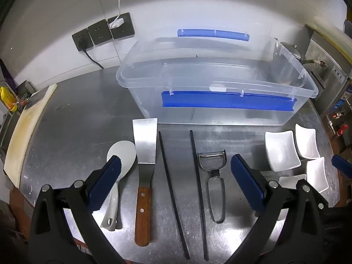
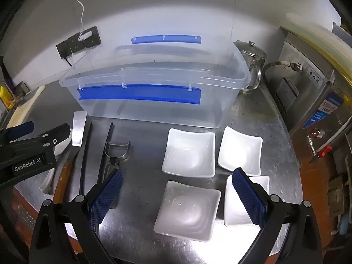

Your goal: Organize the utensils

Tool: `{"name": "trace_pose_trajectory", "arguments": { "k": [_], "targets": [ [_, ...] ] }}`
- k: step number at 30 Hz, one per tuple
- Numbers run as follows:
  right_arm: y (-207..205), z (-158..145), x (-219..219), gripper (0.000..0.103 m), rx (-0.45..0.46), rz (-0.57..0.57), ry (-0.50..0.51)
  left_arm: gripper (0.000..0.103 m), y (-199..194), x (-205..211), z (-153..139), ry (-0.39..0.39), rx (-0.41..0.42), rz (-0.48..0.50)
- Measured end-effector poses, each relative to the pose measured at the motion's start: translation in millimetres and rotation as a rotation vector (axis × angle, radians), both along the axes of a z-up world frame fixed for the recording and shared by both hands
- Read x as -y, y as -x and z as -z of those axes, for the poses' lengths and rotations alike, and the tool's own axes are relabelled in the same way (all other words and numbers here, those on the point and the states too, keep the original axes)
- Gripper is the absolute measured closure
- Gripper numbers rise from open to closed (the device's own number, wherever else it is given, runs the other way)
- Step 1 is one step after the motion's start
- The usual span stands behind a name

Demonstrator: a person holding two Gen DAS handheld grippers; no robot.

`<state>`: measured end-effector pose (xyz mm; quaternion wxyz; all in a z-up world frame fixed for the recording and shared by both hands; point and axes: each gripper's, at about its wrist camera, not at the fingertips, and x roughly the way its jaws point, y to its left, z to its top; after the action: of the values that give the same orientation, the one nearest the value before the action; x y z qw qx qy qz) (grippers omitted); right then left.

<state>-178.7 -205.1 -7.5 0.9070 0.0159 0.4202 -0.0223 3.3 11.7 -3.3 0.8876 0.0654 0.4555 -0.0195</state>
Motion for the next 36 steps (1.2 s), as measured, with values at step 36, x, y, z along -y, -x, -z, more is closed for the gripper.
{"name": "trace_pose_trajectory", "arguments": {
  "k": [36],
  "targets": [
    [-4.7, 11.6, 5.1, 0.004, -0.071, 0.055, 0.039, 0.007, -8.1, 16.7, 16.7, -0.009, -0.059, 0.055]
  ]
}}
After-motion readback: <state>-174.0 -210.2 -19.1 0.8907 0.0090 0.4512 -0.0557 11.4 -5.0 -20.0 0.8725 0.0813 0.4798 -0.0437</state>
